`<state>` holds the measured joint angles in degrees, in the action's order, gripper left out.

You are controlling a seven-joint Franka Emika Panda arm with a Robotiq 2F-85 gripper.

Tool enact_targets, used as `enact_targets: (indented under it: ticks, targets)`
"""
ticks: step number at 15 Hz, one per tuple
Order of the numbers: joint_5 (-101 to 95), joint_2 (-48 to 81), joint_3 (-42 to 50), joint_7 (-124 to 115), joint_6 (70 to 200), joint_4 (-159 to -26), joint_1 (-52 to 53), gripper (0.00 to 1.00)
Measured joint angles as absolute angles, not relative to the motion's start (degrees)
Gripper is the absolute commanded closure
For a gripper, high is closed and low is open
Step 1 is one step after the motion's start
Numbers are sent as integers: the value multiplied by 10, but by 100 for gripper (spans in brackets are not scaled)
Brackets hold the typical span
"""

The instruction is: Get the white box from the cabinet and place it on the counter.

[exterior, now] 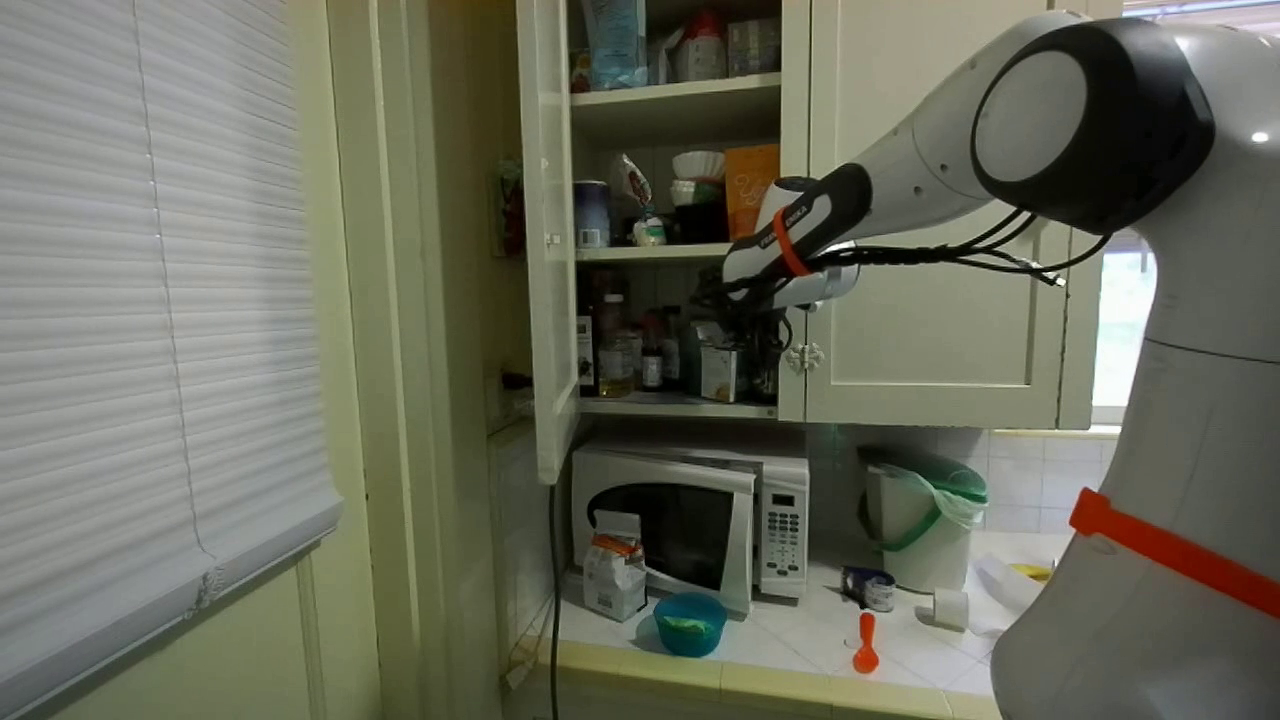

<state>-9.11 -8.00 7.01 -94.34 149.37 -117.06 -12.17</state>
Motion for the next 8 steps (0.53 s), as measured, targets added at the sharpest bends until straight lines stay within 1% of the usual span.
enact_targets:
  ticks: [8]
  targets:
    - [-82, -69, 72, -940, 1497, -1168, -122, 0]
